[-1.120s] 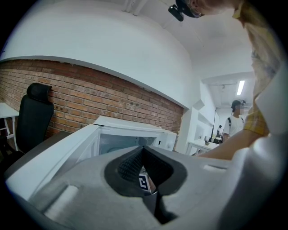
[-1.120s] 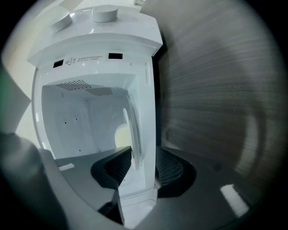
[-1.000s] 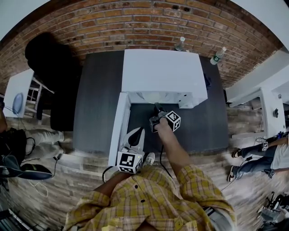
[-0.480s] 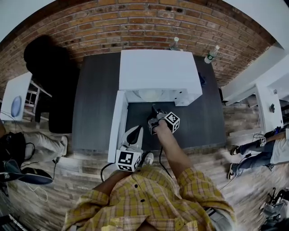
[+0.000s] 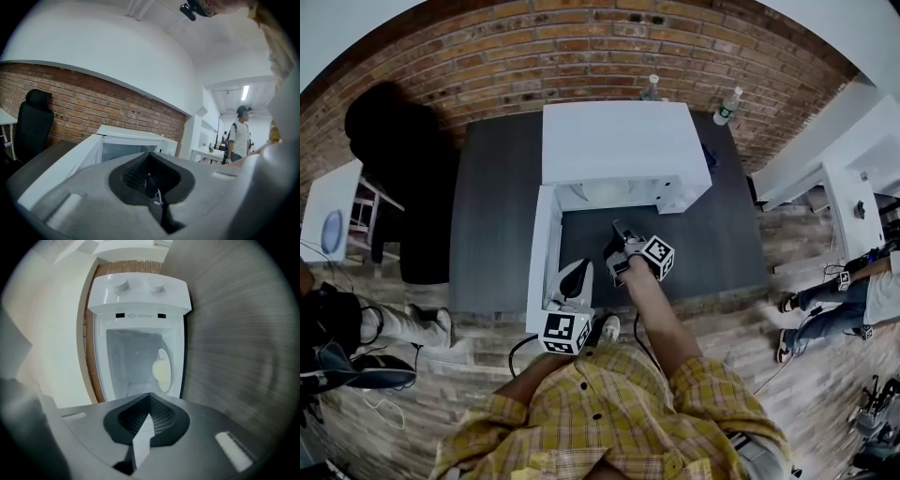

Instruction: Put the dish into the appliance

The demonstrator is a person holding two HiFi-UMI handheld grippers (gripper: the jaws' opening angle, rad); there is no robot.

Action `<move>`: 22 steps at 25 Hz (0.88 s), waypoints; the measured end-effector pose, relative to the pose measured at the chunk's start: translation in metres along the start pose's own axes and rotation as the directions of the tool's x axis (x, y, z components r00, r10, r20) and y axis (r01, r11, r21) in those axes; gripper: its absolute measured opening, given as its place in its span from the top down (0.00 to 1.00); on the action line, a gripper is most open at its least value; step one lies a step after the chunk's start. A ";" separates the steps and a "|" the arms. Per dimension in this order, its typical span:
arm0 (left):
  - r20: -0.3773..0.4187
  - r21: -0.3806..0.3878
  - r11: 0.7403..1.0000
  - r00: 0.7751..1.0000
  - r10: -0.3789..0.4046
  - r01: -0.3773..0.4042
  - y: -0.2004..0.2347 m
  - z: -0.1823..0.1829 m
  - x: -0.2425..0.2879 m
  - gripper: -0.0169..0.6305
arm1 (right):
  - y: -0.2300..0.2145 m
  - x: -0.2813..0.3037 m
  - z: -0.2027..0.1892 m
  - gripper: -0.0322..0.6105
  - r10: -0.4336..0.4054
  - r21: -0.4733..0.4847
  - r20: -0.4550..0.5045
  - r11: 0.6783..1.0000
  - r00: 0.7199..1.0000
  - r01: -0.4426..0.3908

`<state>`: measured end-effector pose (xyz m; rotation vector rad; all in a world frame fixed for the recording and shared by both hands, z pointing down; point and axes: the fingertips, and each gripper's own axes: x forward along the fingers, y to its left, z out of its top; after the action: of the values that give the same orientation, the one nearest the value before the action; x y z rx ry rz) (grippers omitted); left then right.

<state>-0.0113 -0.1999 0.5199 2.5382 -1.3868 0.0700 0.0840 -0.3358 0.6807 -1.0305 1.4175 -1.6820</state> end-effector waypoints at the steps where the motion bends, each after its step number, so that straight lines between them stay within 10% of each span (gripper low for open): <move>1: 0.000 -0.001 1.000 1.000 -0.001 0.001 0.000 0.000 -0.001 0.98 | 0.003 -0.003 -0.002 0.95 0.007 -0.005 -0.001 1.000 1.000 -0.007; 15: -0.008 -0.005 1.000 1.000 -0.017 0.017 -0.002 -0.016 -0.004 0.98 | 0.040 -0.046 -0.028 0.95 0.097 -0.191 -0.053 0.976 0.994 -0.106; 22: -0.022 0.030 0.999 0.999 -0.036 0.037 -0.003 -0.012 -0.006 0.98 | 0.067 -0.067 -0.051 0.95 0.085 -0.395 -0.097 0.911 0.992 -0.117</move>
<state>-0.0114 -0.1902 0.5301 2.5784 -1.3409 0.1128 0.0692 -0.2649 0.6008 -1.0937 1.8869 -1.3985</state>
